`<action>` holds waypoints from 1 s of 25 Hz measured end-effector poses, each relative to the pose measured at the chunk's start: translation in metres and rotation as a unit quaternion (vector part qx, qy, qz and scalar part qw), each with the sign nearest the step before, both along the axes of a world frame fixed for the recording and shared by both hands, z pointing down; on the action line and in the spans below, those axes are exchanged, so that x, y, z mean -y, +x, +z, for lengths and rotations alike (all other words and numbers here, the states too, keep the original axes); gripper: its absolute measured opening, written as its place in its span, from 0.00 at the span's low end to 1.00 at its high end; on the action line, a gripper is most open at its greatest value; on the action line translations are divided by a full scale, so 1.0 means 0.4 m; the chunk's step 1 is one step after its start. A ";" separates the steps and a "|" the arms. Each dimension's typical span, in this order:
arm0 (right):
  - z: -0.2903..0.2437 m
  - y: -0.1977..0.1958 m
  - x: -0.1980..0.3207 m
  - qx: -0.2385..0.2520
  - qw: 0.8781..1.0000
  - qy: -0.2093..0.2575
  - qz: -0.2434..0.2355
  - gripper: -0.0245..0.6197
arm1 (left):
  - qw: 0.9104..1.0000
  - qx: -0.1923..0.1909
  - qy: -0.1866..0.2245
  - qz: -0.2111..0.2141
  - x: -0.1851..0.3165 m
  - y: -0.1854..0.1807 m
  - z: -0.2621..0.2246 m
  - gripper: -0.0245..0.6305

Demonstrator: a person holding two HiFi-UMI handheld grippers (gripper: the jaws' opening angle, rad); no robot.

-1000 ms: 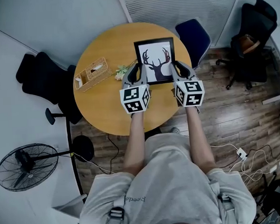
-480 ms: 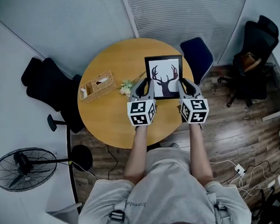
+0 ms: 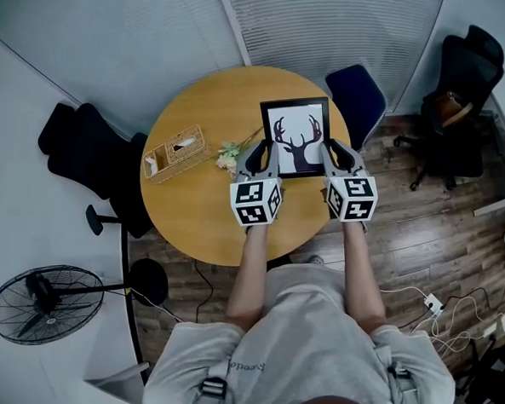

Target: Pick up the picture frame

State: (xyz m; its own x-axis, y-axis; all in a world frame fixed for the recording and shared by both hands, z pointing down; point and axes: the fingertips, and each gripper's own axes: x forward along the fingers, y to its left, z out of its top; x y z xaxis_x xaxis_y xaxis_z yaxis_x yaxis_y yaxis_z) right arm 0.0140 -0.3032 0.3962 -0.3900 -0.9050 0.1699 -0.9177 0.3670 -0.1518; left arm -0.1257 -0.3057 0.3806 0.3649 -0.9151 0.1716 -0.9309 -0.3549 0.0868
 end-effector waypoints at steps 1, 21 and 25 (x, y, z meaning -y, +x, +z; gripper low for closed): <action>0.001 -0.001 0.000 0.000 1.000 0.000 0.000 0.16 | 1.000 0.000 0.000 0.000 0.000 -0.001 0.000 0.17; 0.001 -0.011 -0.015 -0.006 1.000 0.002 0.002 0.16 | 1.000 -0.007 0.003 0.001 -0.015 -0.012 0.005 0.17; 0.000 -0.012 -0.019 -0.006 1.000 0.003 0.001 0.16 | 1.000 -0.009 0.003 0.000 -0.020 -0.013 0.005 0.17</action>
State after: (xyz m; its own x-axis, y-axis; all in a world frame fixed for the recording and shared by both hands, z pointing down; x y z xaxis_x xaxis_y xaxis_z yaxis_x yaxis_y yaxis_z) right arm 0.0094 -0.2955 0.3962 -0.3855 -0.9070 0.1694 -0.9205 0.3654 -0.1382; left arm -0.1308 -0.2979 0.3826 0.3674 -0.9161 0.1603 -0.9294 -0.3550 0.1012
